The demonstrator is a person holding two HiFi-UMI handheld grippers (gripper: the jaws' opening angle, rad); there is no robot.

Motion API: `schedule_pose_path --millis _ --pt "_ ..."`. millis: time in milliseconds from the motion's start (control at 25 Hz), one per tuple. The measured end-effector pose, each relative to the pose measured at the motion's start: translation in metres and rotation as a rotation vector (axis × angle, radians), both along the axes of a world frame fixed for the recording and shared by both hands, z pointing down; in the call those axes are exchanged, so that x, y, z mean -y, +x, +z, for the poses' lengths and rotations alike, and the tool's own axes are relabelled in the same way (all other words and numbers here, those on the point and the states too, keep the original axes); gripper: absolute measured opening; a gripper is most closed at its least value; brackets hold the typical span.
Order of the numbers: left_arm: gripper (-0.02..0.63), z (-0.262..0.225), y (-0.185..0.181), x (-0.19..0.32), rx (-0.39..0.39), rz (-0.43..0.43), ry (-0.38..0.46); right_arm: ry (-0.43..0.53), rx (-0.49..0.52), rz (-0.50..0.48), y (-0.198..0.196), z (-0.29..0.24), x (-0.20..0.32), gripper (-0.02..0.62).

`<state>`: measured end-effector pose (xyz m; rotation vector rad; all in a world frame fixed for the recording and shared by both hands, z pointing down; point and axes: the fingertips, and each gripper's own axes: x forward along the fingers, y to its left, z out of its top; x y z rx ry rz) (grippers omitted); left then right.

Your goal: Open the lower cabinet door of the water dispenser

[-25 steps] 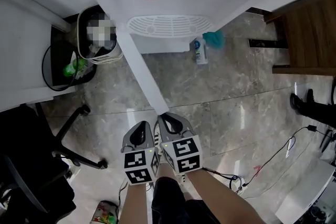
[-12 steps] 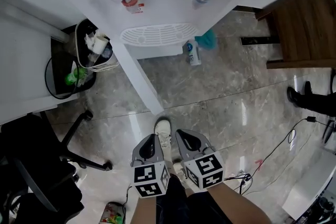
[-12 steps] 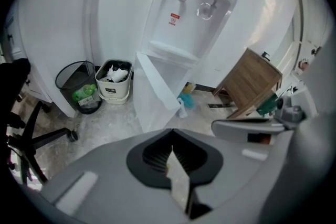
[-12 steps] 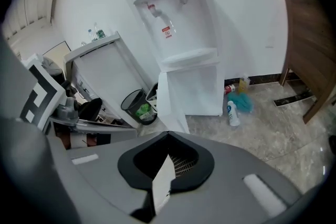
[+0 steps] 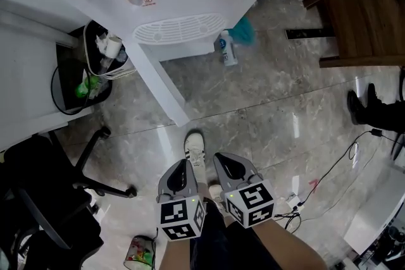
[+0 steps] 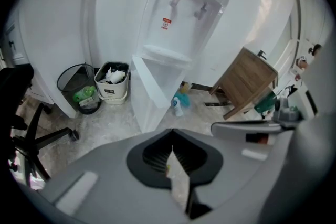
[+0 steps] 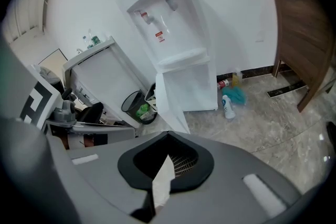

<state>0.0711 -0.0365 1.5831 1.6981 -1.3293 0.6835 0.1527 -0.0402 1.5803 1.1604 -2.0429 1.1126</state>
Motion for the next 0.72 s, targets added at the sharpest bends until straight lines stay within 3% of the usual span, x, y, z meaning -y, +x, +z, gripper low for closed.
schedule_pose_path --millis 720 --pt "0.006 0.000 0.005 0.000 -0.007 0.013 -0.002 0.024 0.003 -0.037 -0.010 -0.004 0.007 -0.008"
